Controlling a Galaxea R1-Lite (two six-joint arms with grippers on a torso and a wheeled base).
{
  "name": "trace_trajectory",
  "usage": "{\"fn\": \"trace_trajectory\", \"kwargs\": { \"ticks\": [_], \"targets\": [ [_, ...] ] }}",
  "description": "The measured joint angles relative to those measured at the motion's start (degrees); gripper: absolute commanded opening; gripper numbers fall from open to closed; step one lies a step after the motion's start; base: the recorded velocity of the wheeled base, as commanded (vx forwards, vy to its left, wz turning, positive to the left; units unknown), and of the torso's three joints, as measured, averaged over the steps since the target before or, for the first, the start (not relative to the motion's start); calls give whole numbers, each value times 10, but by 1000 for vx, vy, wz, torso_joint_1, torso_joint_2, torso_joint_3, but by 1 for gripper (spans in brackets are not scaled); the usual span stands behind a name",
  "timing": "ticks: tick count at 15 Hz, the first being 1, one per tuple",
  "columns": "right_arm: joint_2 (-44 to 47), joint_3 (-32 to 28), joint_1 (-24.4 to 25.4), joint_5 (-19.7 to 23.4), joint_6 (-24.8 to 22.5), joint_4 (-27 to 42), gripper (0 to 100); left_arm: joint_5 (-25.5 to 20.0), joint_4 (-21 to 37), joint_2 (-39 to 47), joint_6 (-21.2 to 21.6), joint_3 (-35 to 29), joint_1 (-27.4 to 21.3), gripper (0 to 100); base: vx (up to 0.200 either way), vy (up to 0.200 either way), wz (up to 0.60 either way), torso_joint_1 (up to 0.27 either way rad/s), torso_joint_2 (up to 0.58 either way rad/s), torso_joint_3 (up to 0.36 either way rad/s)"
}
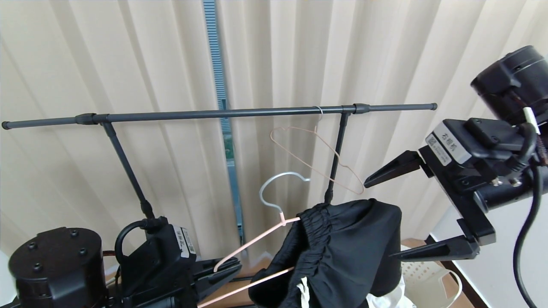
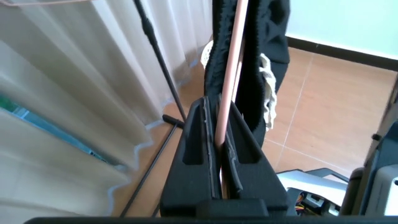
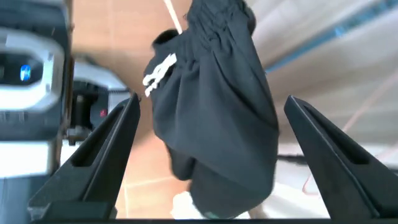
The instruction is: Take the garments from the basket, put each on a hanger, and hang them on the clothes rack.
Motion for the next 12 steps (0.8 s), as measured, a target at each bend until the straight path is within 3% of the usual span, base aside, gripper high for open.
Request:
{"fn": "trace_trajectory", "kwargs": {
  "ticks": [3,12],
  "targets": [
    [54,-36,-4,33,1,6,100,-3,0,-8,7,2,-12,0,0,0,0,0,0,0],
    [110,-47,34,39,20,-17,100,0,0,-6,5,-6,-23,0,0,0,0,0,0,0]
  ]
}}
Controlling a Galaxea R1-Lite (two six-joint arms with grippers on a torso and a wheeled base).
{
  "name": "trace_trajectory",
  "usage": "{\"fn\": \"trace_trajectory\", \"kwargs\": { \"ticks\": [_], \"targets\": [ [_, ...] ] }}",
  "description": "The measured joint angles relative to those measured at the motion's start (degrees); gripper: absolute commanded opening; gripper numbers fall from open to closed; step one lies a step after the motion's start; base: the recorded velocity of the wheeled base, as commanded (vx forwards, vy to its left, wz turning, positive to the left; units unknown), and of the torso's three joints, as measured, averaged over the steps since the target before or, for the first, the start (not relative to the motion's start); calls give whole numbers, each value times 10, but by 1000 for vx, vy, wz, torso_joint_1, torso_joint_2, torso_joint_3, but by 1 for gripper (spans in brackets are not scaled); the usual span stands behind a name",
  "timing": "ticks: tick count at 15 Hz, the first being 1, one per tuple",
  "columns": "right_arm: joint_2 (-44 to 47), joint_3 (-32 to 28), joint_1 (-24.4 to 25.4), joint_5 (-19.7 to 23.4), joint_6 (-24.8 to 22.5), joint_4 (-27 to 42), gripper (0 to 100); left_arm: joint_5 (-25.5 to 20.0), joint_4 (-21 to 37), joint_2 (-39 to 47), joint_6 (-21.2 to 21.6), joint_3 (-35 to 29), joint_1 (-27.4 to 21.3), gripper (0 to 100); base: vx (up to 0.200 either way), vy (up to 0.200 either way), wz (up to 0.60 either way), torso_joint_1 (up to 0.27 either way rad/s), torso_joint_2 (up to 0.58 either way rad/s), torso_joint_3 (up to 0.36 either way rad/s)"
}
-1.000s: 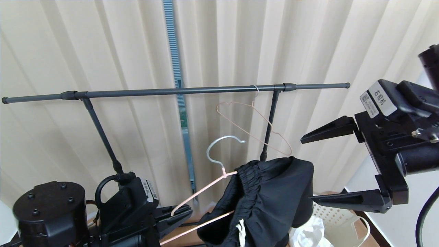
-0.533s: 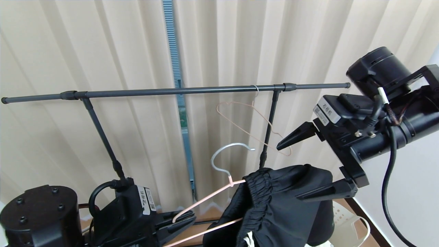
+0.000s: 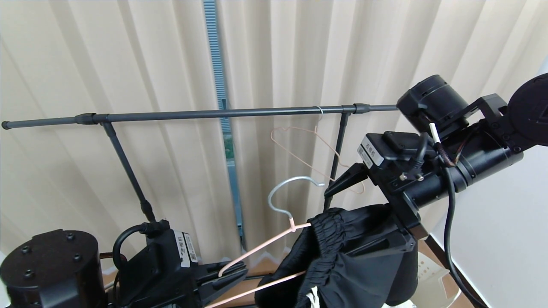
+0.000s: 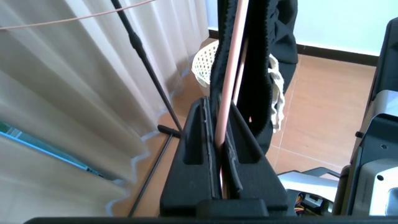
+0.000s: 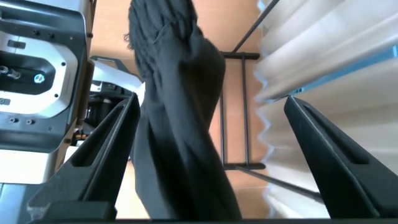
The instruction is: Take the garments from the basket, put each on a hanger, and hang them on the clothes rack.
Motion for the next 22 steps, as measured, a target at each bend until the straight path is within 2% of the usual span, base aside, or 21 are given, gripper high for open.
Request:
{"fn": "trace_trajectory", "kwargs": {
  "ticks": [8,9,22],
  "targets": [
    [12,-6,10,0,9,-3,100,2,-1,0,-1,-7,0,0,0,0,0,0,0,0],
    [13,-7,10,1,9,-4,0,1,-1,0,-2,-8,0,0,0,0,0,0,0,0],
    [11,3,16,1,15,-14,0,0,-2,5,-2,-3,2,0,0,0,0,0,0,0]
  ]
}}
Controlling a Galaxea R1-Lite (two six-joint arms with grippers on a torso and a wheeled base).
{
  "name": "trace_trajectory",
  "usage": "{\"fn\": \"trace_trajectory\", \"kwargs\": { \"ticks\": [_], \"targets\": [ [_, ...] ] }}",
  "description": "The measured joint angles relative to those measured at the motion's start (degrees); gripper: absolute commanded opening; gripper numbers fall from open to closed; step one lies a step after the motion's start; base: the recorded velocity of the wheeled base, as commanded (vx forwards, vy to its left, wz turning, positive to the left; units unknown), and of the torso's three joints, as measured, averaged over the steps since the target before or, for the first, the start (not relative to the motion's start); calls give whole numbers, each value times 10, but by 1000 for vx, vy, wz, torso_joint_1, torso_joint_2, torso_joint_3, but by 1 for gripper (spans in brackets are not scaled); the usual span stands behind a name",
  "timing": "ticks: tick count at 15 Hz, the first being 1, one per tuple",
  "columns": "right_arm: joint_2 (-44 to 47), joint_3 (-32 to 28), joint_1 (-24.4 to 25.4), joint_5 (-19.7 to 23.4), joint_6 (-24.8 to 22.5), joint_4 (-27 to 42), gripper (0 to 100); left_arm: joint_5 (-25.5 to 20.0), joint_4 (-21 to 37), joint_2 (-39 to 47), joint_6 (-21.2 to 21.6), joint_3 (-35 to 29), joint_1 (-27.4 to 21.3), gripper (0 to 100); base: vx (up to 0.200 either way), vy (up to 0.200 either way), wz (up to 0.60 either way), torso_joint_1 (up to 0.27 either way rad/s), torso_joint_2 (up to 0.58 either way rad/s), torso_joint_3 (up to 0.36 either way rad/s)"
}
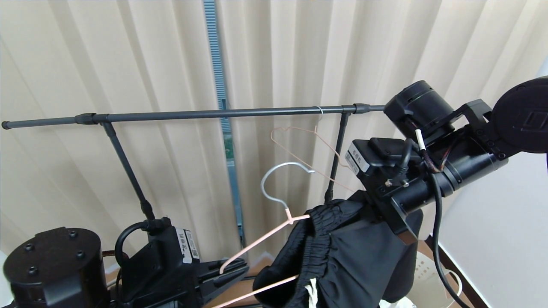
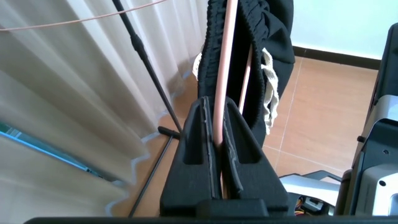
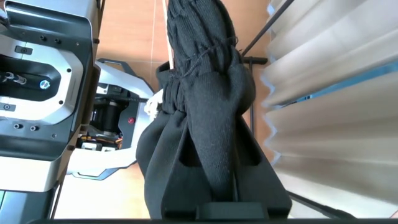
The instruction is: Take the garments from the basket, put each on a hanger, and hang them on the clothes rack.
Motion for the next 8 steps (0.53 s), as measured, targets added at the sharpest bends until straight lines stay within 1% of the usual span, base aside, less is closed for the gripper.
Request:
{"fn": "trace_trajectory", "kwargs": {
  "ticks": [1,5,8],
  "targets": [
    [-2,1,0,0,0,0,0,-1,-1,0,1,2,0,100,0,0,0,0,0,0],
    [-12,11,-1,-2,1,0,0,-1,-1,-5,0,5,1,100,0,0,0,0,0,0],
    [-29,29,-16,-5,2,-2,0,0,0,-30,-8,7,26,100,0,0,0,0,0,0]
  ]
}}
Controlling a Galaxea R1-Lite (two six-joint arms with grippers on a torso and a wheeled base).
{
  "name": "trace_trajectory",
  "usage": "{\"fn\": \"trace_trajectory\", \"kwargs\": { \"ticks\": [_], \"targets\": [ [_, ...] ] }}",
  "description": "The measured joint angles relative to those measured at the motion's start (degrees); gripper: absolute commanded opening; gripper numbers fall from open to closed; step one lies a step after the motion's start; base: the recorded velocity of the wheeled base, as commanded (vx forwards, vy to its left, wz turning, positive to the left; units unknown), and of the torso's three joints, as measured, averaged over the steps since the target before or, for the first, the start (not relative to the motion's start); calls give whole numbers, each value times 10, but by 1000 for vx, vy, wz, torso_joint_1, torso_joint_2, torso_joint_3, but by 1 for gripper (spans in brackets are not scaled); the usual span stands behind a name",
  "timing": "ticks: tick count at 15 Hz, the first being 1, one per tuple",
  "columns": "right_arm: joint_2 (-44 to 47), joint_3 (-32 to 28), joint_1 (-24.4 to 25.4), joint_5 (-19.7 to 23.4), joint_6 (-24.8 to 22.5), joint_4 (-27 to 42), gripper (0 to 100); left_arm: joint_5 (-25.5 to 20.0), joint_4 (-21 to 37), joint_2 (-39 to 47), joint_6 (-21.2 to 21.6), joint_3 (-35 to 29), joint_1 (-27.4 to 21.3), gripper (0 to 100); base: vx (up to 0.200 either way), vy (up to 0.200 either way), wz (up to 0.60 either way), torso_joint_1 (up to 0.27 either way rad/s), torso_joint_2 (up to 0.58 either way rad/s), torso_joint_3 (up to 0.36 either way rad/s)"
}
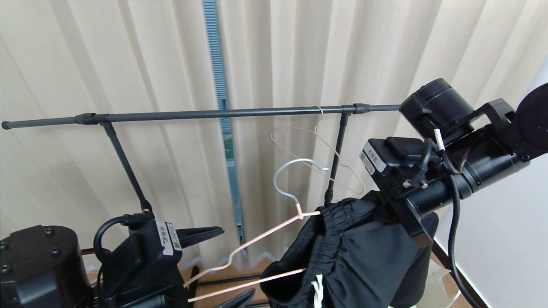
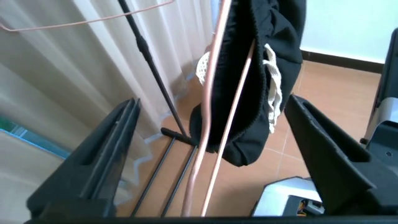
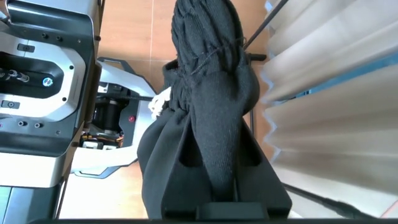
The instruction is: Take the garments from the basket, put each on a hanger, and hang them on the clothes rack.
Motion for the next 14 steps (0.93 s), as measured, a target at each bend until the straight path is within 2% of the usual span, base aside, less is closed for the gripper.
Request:
{"fn": "trace_trajectory", "kwargs": {
  "ticks": [2,5,8,9,11,12,14],
  "targets": [
    [-7,4,-15,-11,4,-4,0,2,2,-31,-28,-2,22,100,0,0,0,0,0,0],
    [-10,5,-33,-73,16,-40,0,26,22,-66,-76,-23,92,100,0,0,0,0,0,0],
    [-19,6,-36,-177,33,-68,0,43,157,-81,-156,-50,113,100,0,0,0,0,0,0],
    [-26,8,-36,-191,38,-69,0,44,222,-84,-188,-66,111,100,0,0,0,0,0,0],
    [-42,13,-38,-200,72,-69,0,45,315,-84,-255,-107,90,100,0,0,0,0,0,0],
    [-51,19,-42,-200,92,-70,0,46,333,-76,-275,-123,80,100,0,0,0,0,0,0],
    [-68,40,-55,-198,99,-89,0,54,345,-47,-303,-149,65,100,0,0,0,0,0,0]
  ]
}}
